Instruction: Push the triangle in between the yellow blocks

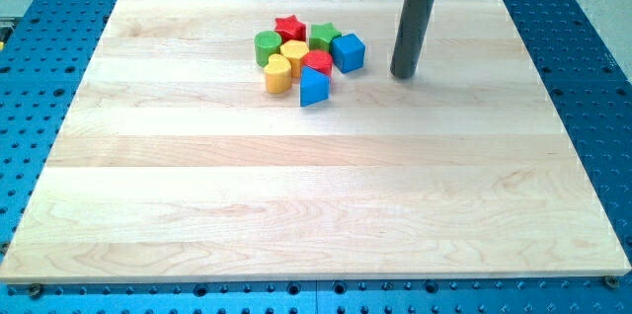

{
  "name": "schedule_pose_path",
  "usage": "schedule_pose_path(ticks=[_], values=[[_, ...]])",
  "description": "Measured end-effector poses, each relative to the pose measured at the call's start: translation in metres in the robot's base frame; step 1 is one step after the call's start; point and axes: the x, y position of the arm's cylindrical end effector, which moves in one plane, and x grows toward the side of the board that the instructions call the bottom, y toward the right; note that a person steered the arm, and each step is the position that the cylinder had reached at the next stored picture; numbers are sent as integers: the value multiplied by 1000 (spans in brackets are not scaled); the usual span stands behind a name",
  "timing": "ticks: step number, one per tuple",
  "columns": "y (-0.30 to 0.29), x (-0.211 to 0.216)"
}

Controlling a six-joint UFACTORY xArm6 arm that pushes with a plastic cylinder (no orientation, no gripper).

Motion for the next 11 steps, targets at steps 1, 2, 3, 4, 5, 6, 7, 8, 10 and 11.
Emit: schedule_pose_path(ticks=[1, 2, 3, 4, 5, 6, 7, 8, 10, 11], values=[[-27, -3], [-35, -22], [-51, -20], [-30, -20], [30, -21], [77, -22], [92, -22], [17, 42], [-115, 64], [-117, 61]])
